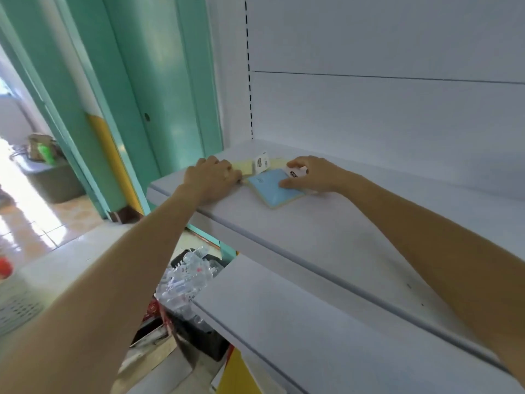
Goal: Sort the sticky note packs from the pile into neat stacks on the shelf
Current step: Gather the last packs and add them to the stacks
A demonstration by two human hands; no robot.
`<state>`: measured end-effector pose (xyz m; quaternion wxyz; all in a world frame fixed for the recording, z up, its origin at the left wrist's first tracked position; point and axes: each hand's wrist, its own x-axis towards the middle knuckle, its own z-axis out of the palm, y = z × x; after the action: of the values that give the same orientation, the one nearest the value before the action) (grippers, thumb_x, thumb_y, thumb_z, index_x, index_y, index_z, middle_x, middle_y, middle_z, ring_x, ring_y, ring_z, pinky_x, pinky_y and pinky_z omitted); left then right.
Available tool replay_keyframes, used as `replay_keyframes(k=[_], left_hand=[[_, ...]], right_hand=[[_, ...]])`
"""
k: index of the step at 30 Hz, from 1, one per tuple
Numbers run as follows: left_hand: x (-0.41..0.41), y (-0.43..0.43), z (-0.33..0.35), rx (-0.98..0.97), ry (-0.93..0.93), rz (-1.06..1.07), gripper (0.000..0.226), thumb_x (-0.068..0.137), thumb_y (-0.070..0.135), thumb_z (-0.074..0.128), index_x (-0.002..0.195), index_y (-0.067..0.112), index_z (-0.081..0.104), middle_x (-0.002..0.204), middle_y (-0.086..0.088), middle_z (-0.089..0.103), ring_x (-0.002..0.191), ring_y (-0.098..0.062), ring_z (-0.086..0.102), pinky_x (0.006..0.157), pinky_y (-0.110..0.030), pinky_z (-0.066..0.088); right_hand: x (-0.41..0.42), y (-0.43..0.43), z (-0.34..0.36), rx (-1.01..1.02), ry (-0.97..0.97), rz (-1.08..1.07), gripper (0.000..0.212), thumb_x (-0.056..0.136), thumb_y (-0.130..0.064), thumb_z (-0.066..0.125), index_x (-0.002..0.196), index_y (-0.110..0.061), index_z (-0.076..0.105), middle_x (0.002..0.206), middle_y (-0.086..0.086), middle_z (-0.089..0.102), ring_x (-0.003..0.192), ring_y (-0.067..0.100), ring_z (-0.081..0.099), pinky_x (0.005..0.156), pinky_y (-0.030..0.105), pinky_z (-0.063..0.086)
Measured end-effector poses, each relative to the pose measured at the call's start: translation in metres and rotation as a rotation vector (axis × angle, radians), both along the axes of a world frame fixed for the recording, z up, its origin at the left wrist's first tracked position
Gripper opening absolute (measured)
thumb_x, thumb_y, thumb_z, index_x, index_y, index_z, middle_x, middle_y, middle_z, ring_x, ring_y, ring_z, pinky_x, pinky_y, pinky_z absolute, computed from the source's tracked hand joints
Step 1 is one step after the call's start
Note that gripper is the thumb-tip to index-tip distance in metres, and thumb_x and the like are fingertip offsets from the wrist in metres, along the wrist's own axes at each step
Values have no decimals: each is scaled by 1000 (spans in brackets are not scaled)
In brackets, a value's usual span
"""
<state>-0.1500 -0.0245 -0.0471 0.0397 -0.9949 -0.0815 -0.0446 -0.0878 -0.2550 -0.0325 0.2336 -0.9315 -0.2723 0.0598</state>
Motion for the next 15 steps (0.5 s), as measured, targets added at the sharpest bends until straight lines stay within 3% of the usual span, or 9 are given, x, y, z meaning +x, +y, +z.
replay_keyframes(k=[3, 8, 12, 15], left_hand=[[23, 2, 5, -117, -87, 6, 46, 84, 55, 38, 100, 15, 53, 119, -11, 54, 113, -30, 45, 82, -40, 37], [51, 6, 4, -240, -74, -89, 50, 81, 66, 41, 89, 16, 43, 98, -10, 58, 86, -25, 45, 71, -36, 36], [64, 13, 8, -242, -35, -196, 56, 79, 72, 37, 85, 17, 43, 91, -9, 56, 82, -26, 50, 68, -34, 37], [66, 19, 8, -245, -29, -240, 59, 79, 75, 30, 85, 17, 42, 87, -7, 54, 80, -25, 51, 73, -35, 40]], right_hand=[[16, -15, 1, 0, 13, -89, 69, 76, -52, 64, 135, -23, 41, 145, 2, 40, 132, 25, 35, 106, 39, 31], [21, -26, -9, 65, 25, -335, 66, 79, -52, 60, 133, -18, 43, 143, 10, 41, 132, 29, 35, 108, 41, 31], [6, -14, -11, 14, -65, -510, 69, 79, -60, 54, 133, -20, 42, 141, 9, 45, 130, 30, 37, 106, 43, 34], [-8, 3, -11, -7, -25, -583, 79, 74, -70, 51, 134, -20, 39, 140, 8, 46, 129, 30, 39, 105, 43, 34]])
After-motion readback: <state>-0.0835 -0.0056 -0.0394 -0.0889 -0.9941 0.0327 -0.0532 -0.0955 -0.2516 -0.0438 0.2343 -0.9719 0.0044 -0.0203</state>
